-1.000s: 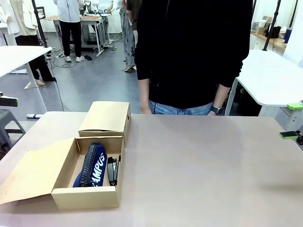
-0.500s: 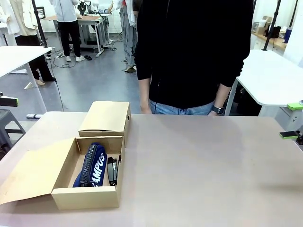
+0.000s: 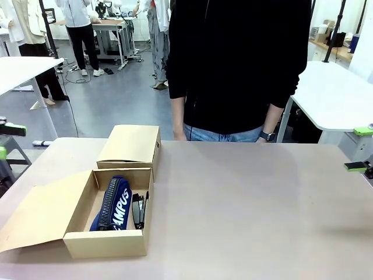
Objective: Place items inside the box.
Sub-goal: Close the lid of the Mailer Box closest to the robot.
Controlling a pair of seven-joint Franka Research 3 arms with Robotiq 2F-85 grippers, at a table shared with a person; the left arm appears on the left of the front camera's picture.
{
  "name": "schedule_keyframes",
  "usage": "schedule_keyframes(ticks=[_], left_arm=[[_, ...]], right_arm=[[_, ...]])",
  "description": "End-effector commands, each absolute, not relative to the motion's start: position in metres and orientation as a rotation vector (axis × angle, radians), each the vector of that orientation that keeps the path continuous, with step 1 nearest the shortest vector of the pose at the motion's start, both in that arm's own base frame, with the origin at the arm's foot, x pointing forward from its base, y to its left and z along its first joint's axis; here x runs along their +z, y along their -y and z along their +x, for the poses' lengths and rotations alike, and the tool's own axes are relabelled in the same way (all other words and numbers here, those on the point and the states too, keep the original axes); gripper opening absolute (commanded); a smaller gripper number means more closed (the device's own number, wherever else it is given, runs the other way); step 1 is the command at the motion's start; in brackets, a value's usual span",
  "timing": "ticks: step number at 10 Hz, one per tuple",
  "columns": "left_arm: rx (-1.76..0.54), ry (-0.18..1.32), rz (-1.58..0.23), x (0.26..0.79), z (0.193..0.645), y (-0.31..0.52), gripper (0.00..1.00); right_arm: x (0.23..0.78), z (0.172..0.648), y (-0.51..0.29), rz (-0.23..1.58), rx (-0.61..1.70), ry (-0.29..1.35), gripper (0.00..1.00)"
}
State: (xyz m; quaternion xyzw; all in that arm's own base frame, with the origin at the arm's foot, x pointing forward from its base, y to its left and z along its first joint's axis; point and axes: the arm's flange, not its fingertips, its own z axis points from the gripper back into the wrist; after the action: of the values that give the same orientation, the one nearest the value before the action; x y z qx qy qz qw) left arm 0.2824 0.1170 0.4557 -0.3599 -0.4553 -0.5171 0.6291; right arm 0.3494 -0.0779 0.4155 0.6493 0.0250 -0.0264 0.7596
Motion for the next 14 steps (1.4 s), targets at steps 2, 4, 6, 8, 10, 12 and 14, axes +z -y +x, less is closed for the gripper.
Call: schedule_keyframes(ticks=[2, 4, 6, 8, 10, 12, 14], left_arm=[[-1.362, 1.006, -0.703, 0.409, 0.292, -0.142, 1.00], [-1.396, 0.925, -0.650, 0.380, 0.301, -0.184, 1.00], [-1.351, 0.855, -0.590, 0.354, 0.300, -0.215, 1.00], [-1.332, 0.781, -0.600, 0.327, 0.298, -0.238, 1.00], [-1.326, 0.736, -0.653, 0.302, 0.294, -0.242, 1.00], [-1.300, 0.678, -0.614, 0.286, 0.303, -0.249, 1.00], [-1.303, 0.643, -0.639, 0.277, 0.307, -0.248, 1.00]], right_arm=[[0.422, 0.351, 0.078, 1.423, -0.071, -0.070, 1.00], [0.422, 0.351, 0.078, 1.423, -0.071, -0.070, 1.00], [0.422, 0.351, 0.078, 1.423, -0.071, -0.070, 1.00], [0.422, 0.351, 0.078, 1.423, -0.071, -0.070, 1.00], [0.422, 0.351, 0.078, 1.423, -0.071, -0.070, 1.00], [0.422, 0.351, 0.078, 1.423, -0.071, -0.070, 1.00], [0.422, 0.351, 0.078, 1.423, -0.071, -0.070, 1.00]])
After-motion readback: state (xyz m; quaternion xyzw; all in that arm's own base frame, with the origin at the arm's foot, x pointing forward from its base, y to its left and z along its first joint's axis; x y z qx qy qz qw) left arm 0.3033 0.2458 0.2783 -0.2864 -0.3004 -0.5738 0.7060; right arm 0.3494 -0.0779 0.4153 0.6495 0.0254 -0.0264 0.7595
